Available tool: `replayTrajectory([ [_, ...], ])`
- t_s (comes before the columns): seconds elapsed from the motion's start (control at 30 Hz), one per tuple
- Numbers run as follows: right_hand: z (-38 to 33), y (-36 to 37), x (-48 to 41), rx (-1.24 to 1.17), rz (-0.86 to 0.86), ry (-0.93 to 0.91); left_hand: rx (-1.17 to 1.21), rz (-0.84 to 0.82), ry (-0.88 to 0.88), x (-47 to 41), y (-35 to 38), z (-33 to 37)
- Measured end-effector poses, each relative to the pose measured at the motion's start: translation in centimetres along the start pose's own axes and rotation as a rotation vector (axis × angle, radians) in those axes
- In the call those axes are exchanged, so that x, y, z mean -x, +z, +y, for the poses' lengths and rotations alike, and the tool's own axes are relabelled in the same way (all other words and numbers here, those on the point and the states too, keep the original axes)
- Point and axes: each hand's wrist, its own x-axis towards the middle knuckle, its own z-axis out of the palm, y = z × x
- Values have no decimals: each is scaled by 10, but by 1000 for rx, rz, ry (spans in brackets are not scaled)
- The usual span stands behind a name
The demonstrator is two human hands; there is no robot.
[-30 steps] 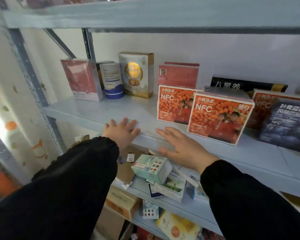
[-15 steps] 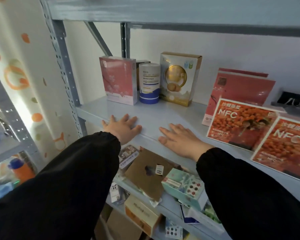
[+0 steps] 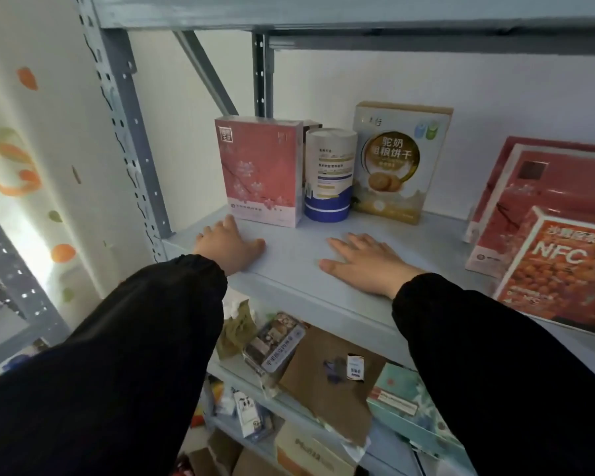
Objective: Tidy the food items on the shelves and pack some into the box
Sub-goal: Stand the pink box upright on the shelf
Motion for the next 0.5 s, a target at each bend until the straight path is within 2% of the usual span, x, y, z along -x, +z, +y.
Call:
replayTrajectory([
  [0.13, 5, -6, -18, -24, 31, -20, 283, 96, -128, -32, -5, 7],
  [0.23, 7, -10, -28, -82, 95, -27, 516, 136, -112, -49, -6, 10],
  [0.33, 10, -12, -37, -238, 177, 39, 734, 139, -57, -66, -2, 2],
  [0.5, 17, -11, -49, -307, 211, 53, 767, 195, 21, -87, 3, -3],
])
